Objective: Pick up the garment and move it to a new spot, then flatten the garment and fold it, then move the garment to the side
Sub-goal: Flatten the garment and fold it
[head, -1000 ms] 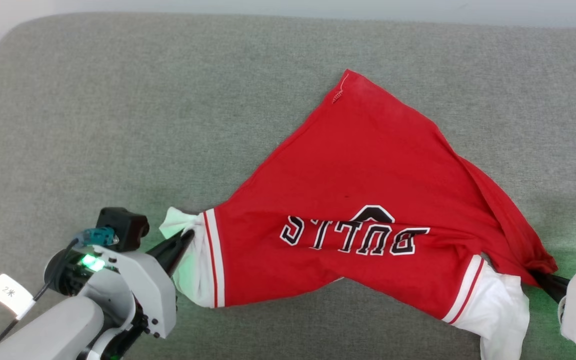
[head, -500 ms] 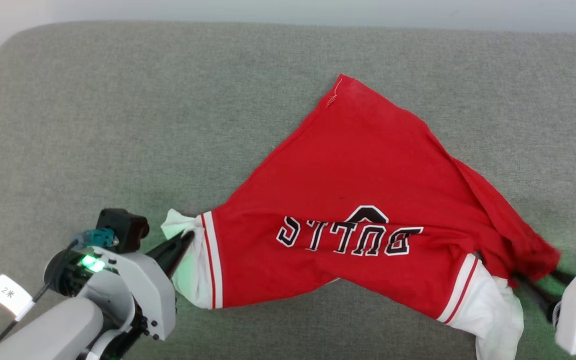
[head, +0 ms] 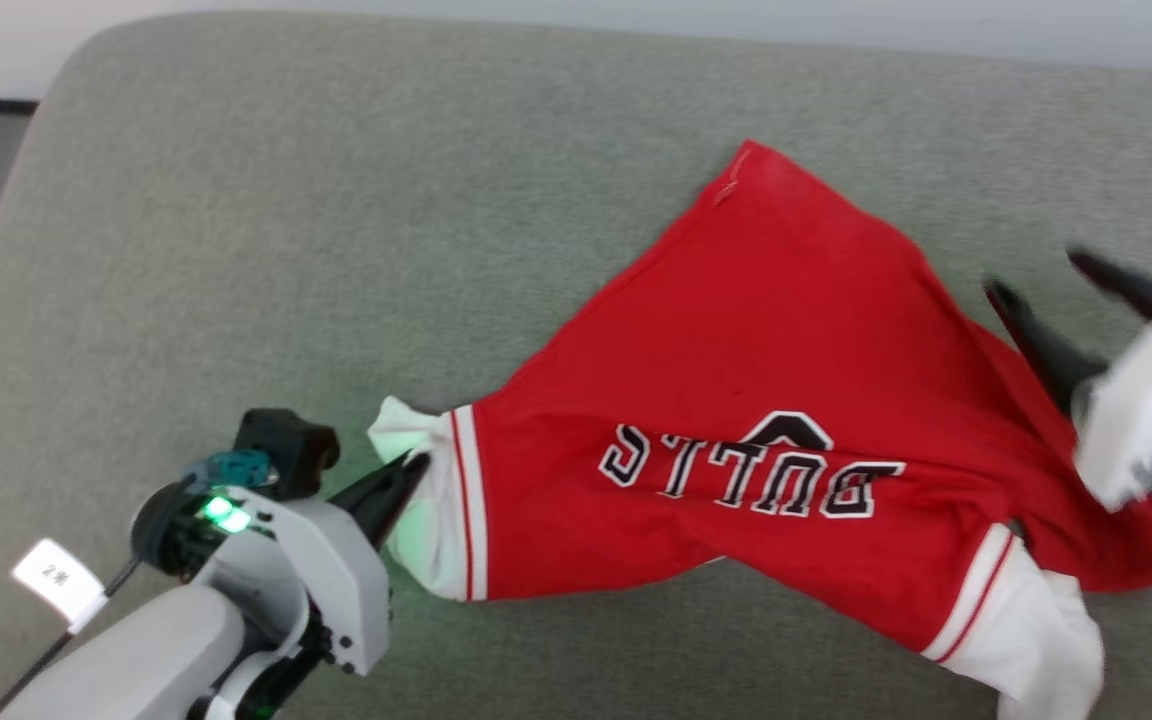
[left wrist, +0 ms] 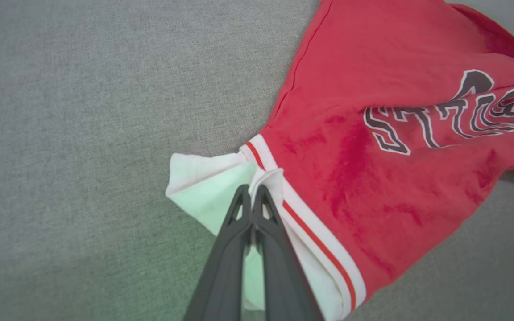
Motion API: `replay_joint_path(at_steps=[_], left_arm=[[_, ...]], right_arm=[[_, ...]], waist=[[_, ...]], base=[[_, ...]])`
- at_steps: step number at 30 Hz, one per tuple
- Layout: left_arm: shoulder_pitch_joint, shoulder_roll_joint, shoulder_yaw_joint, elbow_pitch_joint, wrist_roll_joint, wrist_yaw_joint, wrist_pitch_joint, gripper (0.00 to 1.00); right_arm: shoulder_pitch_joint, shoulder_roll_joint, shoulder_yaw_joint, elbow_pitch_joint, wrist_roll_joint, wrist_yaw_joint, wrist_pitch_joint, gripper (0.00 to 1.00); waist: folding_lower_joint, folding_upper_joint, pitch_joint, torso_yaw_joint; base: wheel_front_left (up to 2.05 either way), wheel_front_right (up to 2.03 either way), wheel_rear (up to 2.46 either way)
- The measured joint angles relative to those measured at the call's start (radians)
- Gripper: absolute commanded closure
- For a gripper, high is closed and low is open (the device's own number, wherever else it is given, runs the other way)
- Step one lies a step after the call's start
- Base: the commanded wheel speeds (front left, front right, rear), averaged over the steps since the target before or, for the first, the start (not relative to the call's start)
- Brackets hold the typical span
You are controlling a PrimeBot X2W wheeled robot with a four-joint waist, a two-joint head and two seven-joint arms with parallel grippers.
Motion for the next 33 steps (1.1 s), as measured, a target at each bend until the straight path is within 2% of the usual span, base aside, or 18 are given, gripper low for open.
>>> replay_joint_path(at_steps=[6, 13, 21, 29, 30, 31, 33], left_arm=[[-0.038, -0.045, -0.015, 0.011, 0.019, -0.021, -0.003, 1.00], [-0.100, -0.113, -0.035, 0.050, 0.043, -0.061, -0.004, 1.00], [-0.141, -0.179, -0.050, 0.114, 0.049, -0.102, -0.025, 1.00], [-0.164, -0.223, -0.059, 0.173, 0.050, -0.137, -0.045, 1.00], [-0.166, -0.226, -0.060, 0.179, 0.050, -0.138, -0.045, 1.00], [-0.167, -0.228, -0.060, 0.184, 0.050, -0.142, -0.047, 1.00], [-0.167, -0.230, -0.060, 0.194, 0.049, -0.145, -0.049, 1.00]], right_arm=[[-0.278, -0.023, 0.198, 0.252, 0.003, 0.000, -0.141, 0.00], [-0.555, -0.036, 0.436, 0.593, 0.063, 0.000, -0.213, 0.00], [-0.746, -0.033, 0.667, 0.872, 0.156, 0.000, -0.177, 0.00], [-0.853, -0.049, 0.852, 0.983, 0.259, 0.000, -0.109, 0.00], [-0.866, -0.051, 0.868, 0.992, 0.279, 0.000, -0.086, 0.59], [-0.877, -0.051, 0.884, 0.997, 0.302, -0.001, -0.062, 1.00], [-0.904, -0.053, 0.913, 1.003, 0.334, -0.001, -0.018, 1.00]], waist=[[0.0000, 0.0001, 0.030, 0.049], [0.0000, 0.0000, 0.071, 0.121], [0.0000, 0.0000, 0.118, 0.205], [0.0000, 0.0000, 0.154, 0.271], [0.0000, 0.0000, 0.157, 0.276], [0.0000, 0.0000, 0.161, 0.279], [0.0000, 0.0000, 0.165, 0.282]], base=[[0.00, 0.00, 0.00], [0.00, 0.00, 0.00], [0.00, 0.00, 0.00], [0.00, 0.00, 0.00], [0.00, 0.00, 0.00], [0.00, 0.00, 0.00], [0.00, 0.00, 0.00]])
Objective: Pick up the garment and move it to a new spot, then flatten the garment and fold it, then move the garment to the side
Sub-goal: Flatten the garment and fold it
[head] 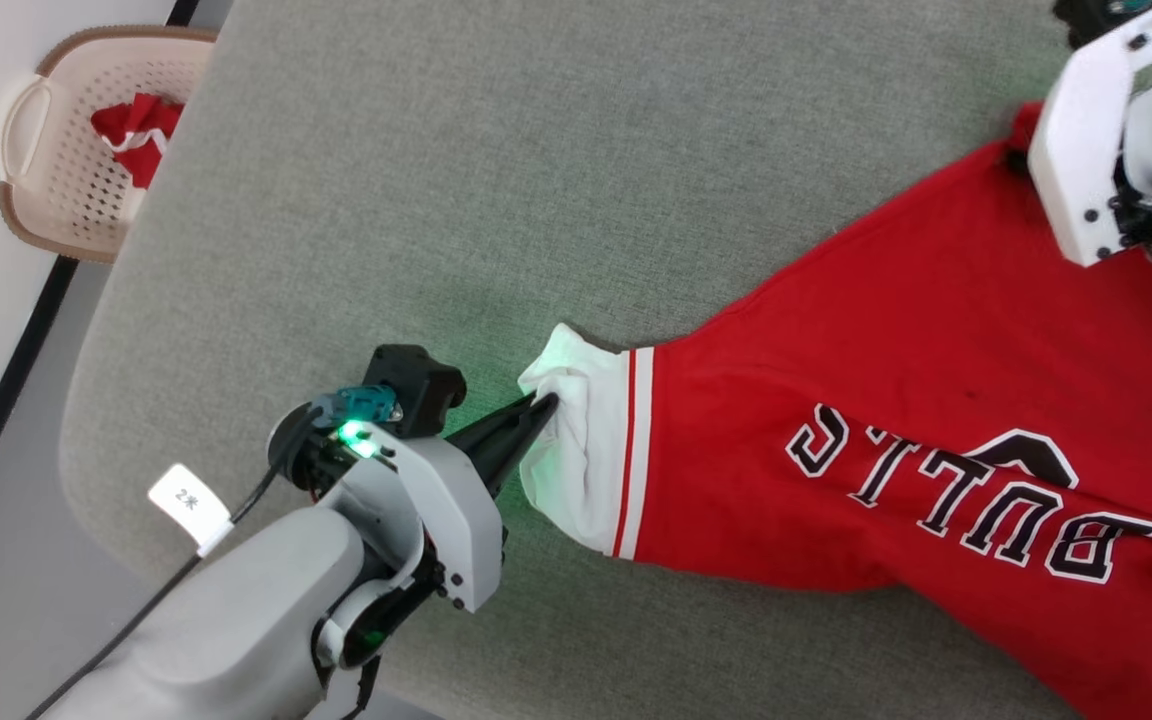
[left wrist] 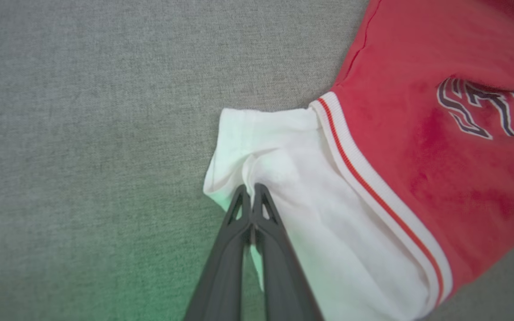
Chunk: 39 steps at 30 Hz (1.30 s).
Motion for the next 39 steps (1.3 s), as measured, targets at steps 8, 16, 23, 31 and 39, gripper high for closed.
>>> replay_joint_path(at_steps=[8, 16, 23, 31, 39], left_arm=[[-0.001, 0.021, 0.011, 0.018, -0.011, 0.002, 0.003, 1.00], [-0.036, 0.093, 0.035, -0.017, -0.015, 0.028, 0.054, 1.00], [-0.205, 0.141, 0.070, -0.014, -0.002, 0.034, 0.166, 1.00], [-0.502, 0.114, 0.100, 0.110, 0.028, -0.035, 0.286, 1.00], [-0.741, 0.050, 0.105, 0.330, 0.076, -0.096, 0.305, 1.00]], right_arm=[[-0.026, 0.010, 0.067, 0.029, 0.064, 0.002, -0.022, 1.00], [-0.025, -0.041, 0.099, 0.000, 0.100, 0.001, -0.120, 1.00], [-0.041, -0.036, 0.051, 0.020, 0.103, 0.001, -0.227, 1.00], [-0.124, 0.008, -0.023, 0.044, 0.072, 0.001, -0.305, 1.00], [-0.204, 0.057, -0.102, 0.097, 0.041, 0.001, -0.356, 1.00]], waist=[[0.0000, 0.0000, -0.020, -0.030], [0.0000, 0.0000, -0.053, -0.095], [0.0000, 0.0000, -0.094, -0.156], [0.0000, 0.0000, -0.148, -0.226], [0.0000, 0.0000, -0.192, -0.286]], base=[[0.00, 0.00, 0.00], [0.00, 0.00, 0.00], [0.00, 0.00, 0.00], [0.00, 0.00, 0.00], [0.00, 0.00, 0.00]])
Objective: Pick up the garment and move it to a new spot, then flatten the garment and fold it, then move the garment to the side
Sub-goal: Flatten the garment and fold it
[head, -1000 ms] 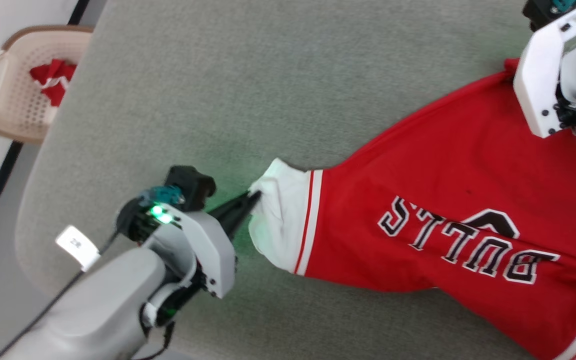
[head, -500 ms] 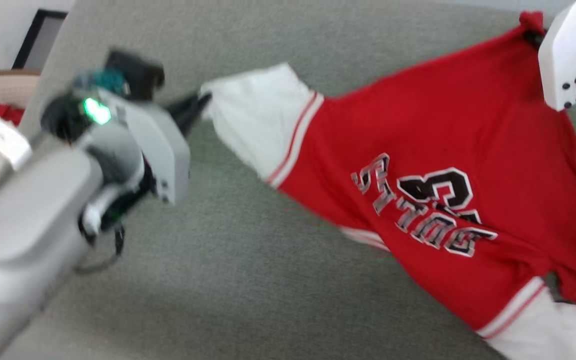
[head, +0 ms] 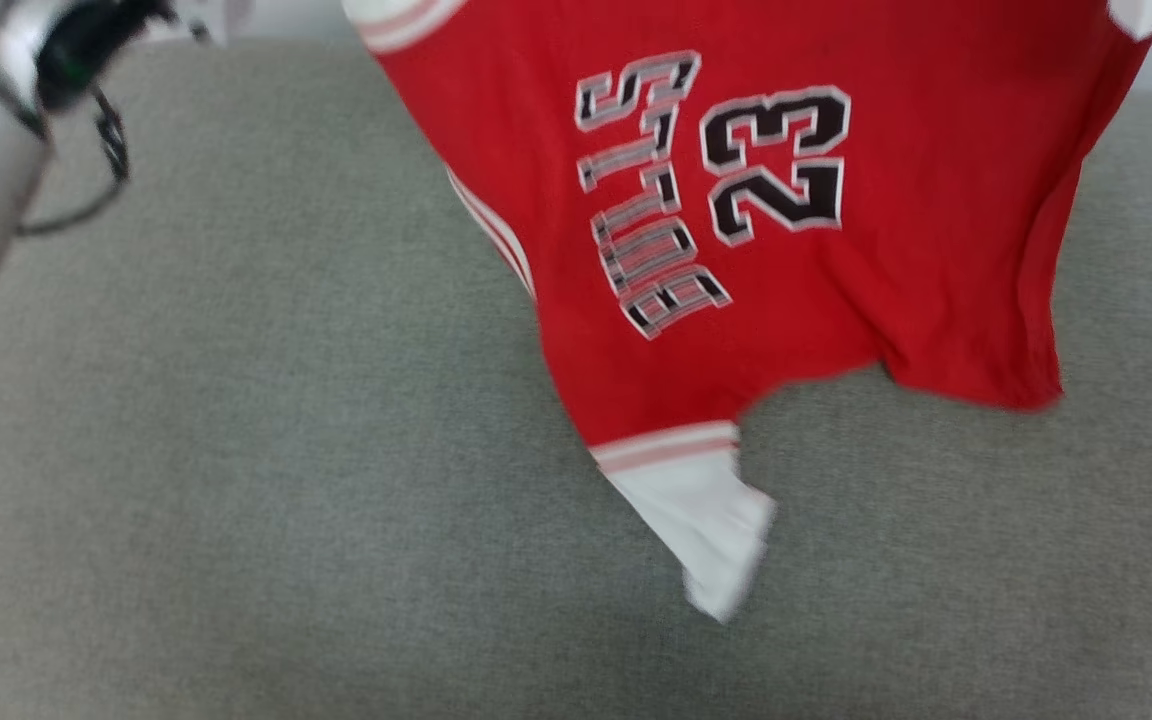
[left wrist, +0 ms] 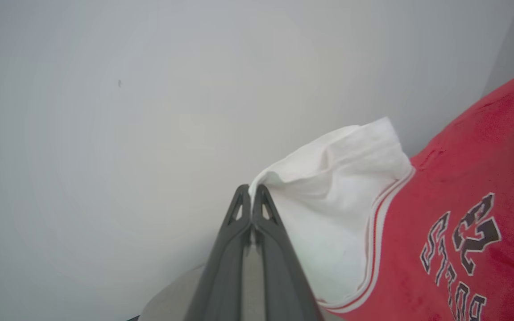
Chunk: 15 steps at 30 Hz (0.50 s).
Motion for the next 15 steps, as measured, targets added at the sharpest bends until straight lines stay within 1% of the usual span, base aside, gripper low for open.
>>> replay_joint_path(at_steps=[3, 4, 5, 7, 8, 9, 12, 15], left_arm=[[-0.073, -0.021, 0.004, 0.086, 0.022, -0.008, -0.027, 1.00], [-0.119, -0.035, 0.004, 0.141, 0.040, -0.014, -0.042, 1.00], [-0.119, -0.035, 0.004, 0.141, 0.040, -0.014, -0.042, 1.00], [-0.164, -0.055, 0.009, 0.191, 0.045, -0.018, -0.066, 1.00], [-0.205, -0.075, 0.015, 0.241, 0.049, -0.019, -0.085, 1.00], [-0.205, -0.075, 0.015, 0.241, 0.049, -0.019, -0.085, 1.00], [-0.262, -0.097, 0.016, 0.311, 0.069, -0.019, -0.134, 1.00], [-0.335, -0.120, 0.020, 0.365, 0.100, -0.016, -0.212, 1.00]], right_arm=[[-0.035, 0.018, -0.029, 0.031, -0.016, 0.000, -0.026, 1.00], [-0.060, 0.035, -0.047, 0.055, -0.033, 0.000, -0.051, 1.00], [-0.060, 0.035, -0.047, 0.055, -0.033, 0.000, -0.051, 1.00], [-0.084, 0.053, -0.062, 0.081, -0.045, 0.000, -0.072, 1.00], [-0.111, 0.072, -0.072, 0.107, -0.067, 0.000, -0.097, 1.00], [-0.111, 0.072, -0.072, 0.107, -0.067, 0.000, -0.097, 1.00], [-0.156, 0.100, -0.089, 0.158, -0.098, 0.000, -0.155, 1.00], [-0.214, 0.122, -0.103, 0.207, -0.138, 0.000, -0.235, 1.00]], waist=[[0.0000, 0.0000, -0.010, -0.018], [0.0000, 0.0000, -0.012, -0.028], [0.0000, 0.0000, -0.012, -0.028], [0.0000, 0.0000, -0.011, -0.037], [0.0000, 0.0000, -0.003, -0.044], [0.0000, 0.0000, -0.003, -0.044], [0.0000, 0.0000, 0.018, -0.053], [0.0000, 0.0000, 0.051, -0.060]], base=[[0.00, 0.00, 0.00], [0.00, 0.00, 0.00], [0.00, 0.00, 0.00], [0.00, 0.00, 0.00], [0.00, 0.00, 0.00], [0.00, 0.00, 0.00], [0.00, 0.00, 0.00], [0.00, 0.00, 0.00]])
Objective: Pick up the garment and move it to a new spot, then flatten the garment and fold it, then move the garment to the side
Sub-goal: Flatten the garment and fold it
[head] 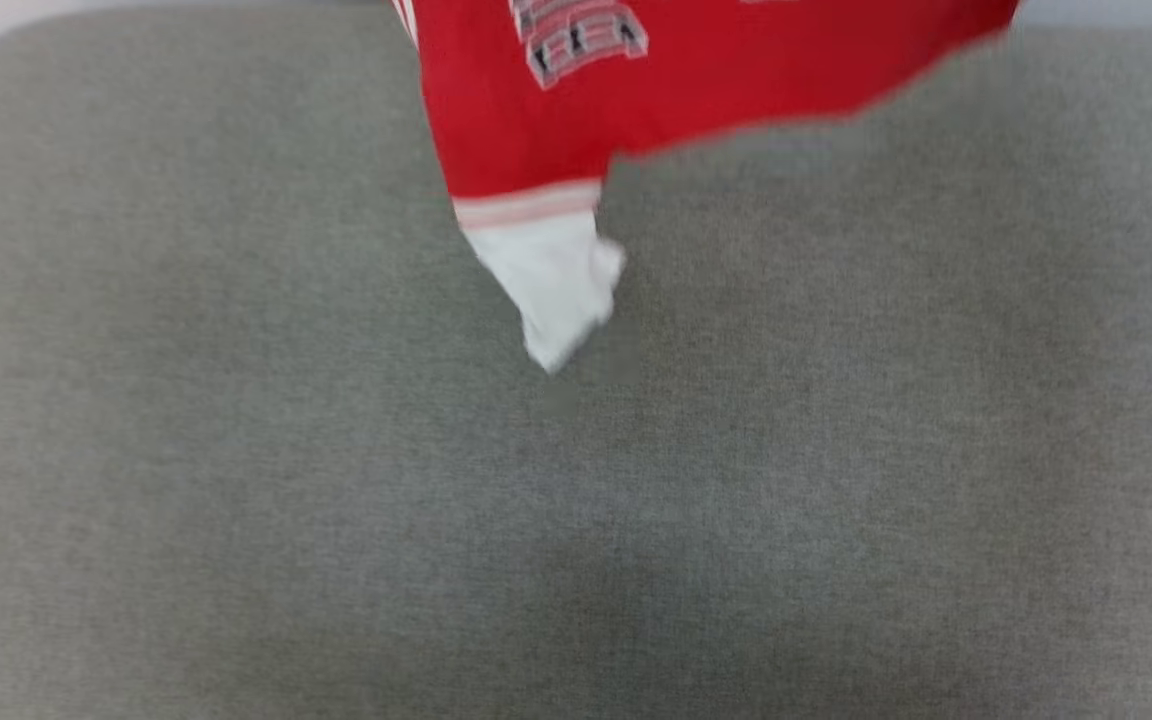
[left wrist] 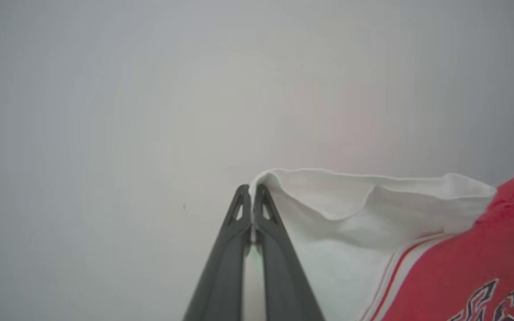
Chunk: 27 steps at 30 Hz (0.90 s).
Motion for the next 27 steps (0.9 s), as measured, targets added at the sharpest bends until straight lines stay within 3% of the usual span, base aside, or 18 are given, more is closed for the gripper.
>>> replay_joint_path(at_steps=[7, 10, 13, 18, 21, 25, 27], left_arm=[[-0.193, -0.038, 0.031, 0.099, 0.064, 0.043, -0.258, 1.00], [-0.257, -0.048, 0.041, 0.130, 0.079, 0.045, -0.341, 1.00], [-0.308, -0.062, 0.057, 0.128, 0.086, 0.029, -0.378, 1.00], [-0.260, -0.068, 0.059, 0.107, 0.106, -0.012, -0.383, 1.00], [-0.158, -0.078, -0.003, 0.128, 0.094, -0.030, -0.359, 1.00], [0.003, -0.072, -0.093, 0.038, -0.030, -0.034, -0.209, 1.00], [0.078, -0.034, -0.135, -0.021, -0.077, -0.034, -0.141, 1.00]], right_arm=[[-0.150, 0.034, -0.057, 0.109, -0.107, 0.000, -0.264, 1.00], [-0.208, 0.031, -0.094, 0.123, -0.174, 0.000, -0.287, 1.00], [-0.238, 0.020, -0.168, 0.054, -0.254, 0.000, -0.289, 1.00], [-0.110, 0.046, -0.225, 0.022, -0.362, 0.000, -0.289, 1.00], [-0.026, 0.065, -0.206, 0.035, -0.379, 0.000, -0.289, 1.00], [0.087, 0.075, -0.159, 0.040, -0.326, 0.000, -0.257, 1.00], [0.148, 0.063, -0.131, 0.018, -0.291, 0.000, -0.231, 1.00]], waist=[[0.0000, 0.0000, 0.108, -0.015], [0.0000, 0.0000, 0.159, -0.019], [0.0000, 0.0000, 0.208, -0.021], [0.0000, 0.0000, 0.265, -0.015], [0.0000, 0.0000, 0.264, -0.006], [0.0000, 0.0000, 0.233, 0.002], [0.0000, 0.0000, 0.210, 0.008]], base=[[0.00, 0.00, 0.00], [0.00, 0.00, 0.00], [0.00, 0.00, 0.00], [0.00, 0.00, 0.00], [0.00, 0.00, 0.00], [0.00, 0.00, 0.00], [0.00, 0.00, 0.00]])
